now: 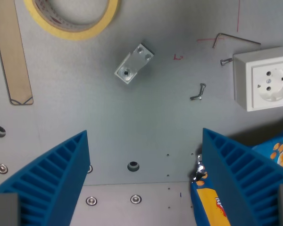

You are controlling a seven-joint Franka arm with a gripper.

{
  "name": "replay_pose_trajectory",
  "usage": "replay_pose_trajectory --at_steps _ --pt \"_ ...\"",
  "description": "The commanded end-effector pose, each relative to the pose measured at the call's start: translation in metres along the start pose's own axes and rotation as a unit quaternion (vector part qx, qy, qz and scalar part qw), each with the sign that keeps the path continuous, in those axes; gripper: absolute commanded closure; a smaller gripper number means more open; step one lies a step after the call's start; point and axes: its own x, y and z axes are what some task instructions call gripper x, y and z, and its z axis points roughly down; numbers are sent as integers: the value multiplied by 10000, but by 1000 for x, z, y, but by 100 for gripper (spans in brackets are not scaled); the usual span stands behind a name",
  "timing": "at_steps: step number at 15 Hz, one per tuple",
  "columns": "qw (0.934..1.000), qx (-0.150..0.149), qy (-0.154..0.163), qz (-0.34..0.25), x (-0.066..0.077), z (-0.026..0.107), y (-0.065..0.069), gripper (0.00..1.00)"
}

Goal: Move in base negative y

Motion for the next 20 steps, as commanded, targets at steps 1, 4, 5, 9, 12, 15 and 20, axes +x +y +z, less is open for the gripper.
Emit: replay_pose_trajectory --at_steps 1,4,5,9,12,15,20 --pt "10000 1 22 1 0 -2 5 0" --pt "10000 1 22 1 0 -2 20 0" --pt "10000 1 22 1 0 -2 25 0" --pt "10000 1 22 1 0 -1 45 0" --pt "10000 1 22 1 1 -1 60 0" --pt "10000 1 22 1 1 -1 75 0" --pt "10000 1 22 1 2 -1 100 0"
